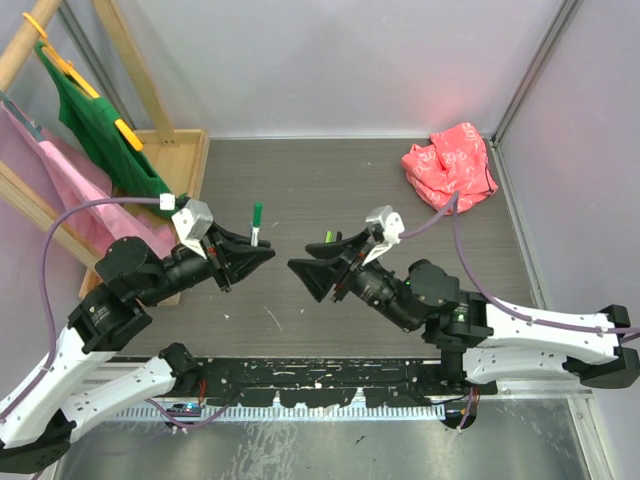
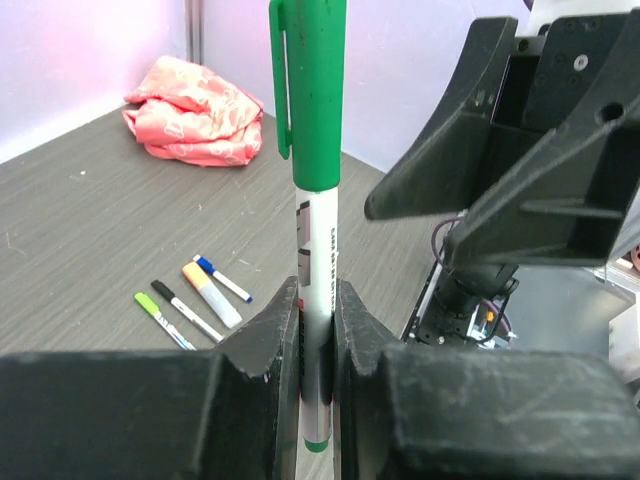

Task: Insert the pens into the pen caps
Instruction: Press the pen cap onto the pen.

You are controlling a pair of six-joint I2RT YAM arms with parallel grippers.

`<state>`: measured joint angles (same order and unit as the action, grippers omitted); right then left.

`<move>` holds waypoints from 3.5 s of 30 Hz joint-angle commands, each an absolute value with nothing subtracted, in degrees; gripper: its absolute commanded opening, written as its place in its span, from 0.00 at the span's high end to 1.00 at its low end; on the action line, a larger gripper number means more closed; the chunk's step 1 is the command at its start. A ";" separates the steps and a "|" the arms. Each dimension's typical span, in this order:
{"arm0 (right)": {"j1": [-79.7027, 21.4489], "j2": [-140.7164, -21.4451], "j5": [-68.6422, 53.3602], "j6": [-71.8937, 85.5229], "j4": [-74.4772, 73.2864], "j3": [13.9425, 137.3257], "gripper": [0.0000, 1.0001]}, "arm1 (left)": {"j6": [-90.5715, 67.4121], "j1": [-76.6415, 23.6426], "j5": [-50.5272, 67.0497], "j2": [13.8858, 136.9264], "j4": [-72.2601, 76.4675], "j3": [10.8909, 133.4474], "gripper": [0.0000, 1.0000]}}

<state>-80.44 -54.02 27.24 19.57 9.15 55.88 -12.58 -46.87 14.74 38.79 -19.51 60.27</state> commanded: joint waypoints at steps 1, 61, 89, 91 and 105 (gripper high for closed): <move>-80.51 -49.14 31.90 14.50 6.69 56.97 0.43 | -12.80 -46.67 17.14 38.04 -12.41 58.53 1.00; -78.67 -59.46 35.38 19.81 13.76 67.44 0.46 | -17.60 -46.76 32.33 40.28 -8.72 52.51 1.00; -76.37 -61.14 30.66 25.75 7.51 65.34 0.99 | -17.93 -46.81 27.83 42.32 -8.23 54.46 1.00; -76.37 -61.35 30.78 25.50 5.84 65.74 1.00 | -18.30 -46.76 25.72 43.06 -9.56 55.41 1.00; -80.06 -64.46 30.97 31.56 -2.65 59.05 1.00 | -18.88 -46.81 15.46 44.92 -7.78 59.05 1.00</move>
<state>-75.50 -62.15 33.85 27.88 5.41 63.53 -18.61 -47.55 23.57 43.72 -16.71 53.01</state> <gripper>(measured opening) 0.195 0.136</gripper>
